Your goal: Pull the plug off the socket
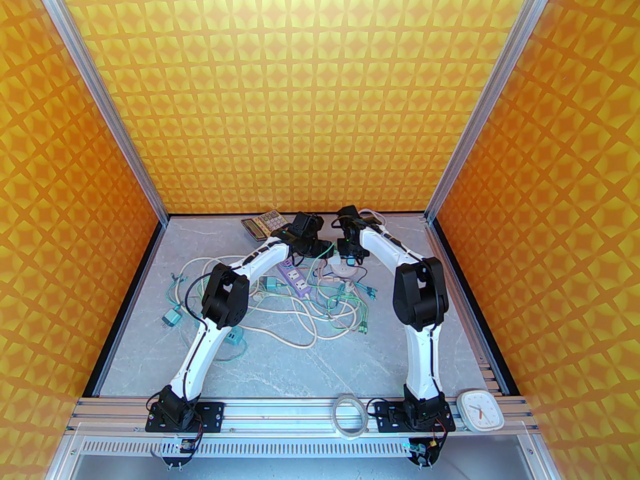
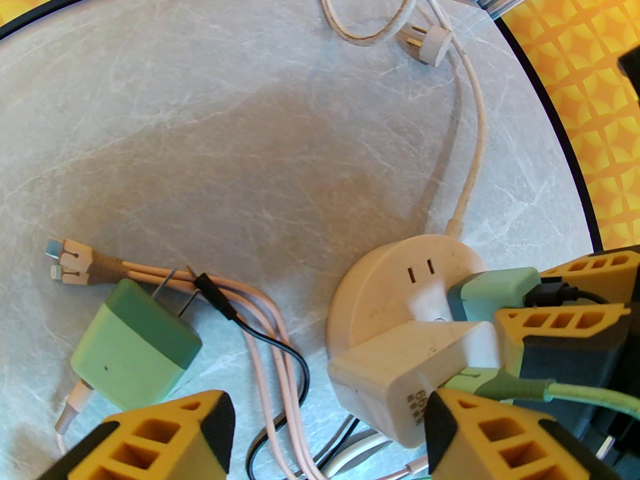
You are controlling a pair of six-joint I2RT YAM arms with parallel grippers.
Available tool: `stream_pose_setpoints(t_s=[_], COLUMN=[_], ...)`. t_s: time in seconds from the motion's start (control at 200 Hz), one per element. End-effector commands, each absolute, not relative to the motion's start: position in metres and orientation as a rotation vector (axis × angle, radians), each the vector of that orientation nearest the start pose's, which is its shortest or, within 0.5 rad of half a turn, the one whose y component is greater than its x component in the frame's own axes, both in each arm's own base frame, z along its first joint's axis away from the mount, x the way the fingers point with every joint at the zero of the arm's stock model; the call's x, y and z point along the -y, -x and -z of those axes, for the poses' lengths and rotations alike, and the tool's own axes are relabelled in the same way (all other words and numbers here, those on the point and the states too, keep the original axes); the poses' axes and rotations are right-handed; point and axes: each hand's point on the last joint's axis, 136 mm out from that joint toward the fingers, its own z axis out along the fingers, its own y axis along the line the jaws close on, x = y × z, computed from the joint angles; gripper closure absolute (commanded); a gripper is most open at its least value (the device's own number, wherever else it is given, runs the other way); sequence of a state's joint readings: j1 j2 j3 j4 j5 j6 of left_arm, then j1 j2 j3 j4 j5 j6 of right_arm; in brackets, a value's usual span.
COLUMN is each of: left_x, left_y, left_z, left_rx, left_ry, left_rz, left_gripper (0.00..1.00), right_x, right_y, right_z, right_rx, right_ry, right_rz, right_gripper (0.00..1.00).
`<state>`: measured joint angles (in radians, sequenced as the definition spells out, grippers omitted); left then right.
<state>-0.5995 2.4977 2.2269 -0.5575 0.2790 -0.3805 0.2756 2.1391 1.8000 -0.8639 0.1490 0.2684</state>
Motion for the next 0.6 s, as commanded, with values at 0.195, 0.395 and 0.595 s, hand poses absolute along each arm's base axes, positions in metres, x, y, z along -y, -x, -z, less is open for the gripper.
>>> stream_pose_setpoints(t_s=[0.195, 0.395, 0.595], left_x=[0.395, 0.398, 0.401], left_y=[-0.472, -0.473, -0.471], left_z=[-0.014, -0.012, -0.011], left_rx=[-2.671, -2.672, -2.675], left_ry=[-0.477, -0.466, -0.479], left_rz=[0.642, 0.649, 0.648], left_gripper=[0.34, 0.34, 0.34], right_x=[-0.112, -0.151, -0.145], right_y=[-0.487, -0.484, -0.485], right_z=[-0.088, -0.089, -0.099], right_rx=[-2.741, -2.735, -2.707], right_ry=[-0.041, 0.067, 0.085], right_rz=[0.059, -0.085, -0.020], right_gripper=[0.69, 0.68, 0.68])
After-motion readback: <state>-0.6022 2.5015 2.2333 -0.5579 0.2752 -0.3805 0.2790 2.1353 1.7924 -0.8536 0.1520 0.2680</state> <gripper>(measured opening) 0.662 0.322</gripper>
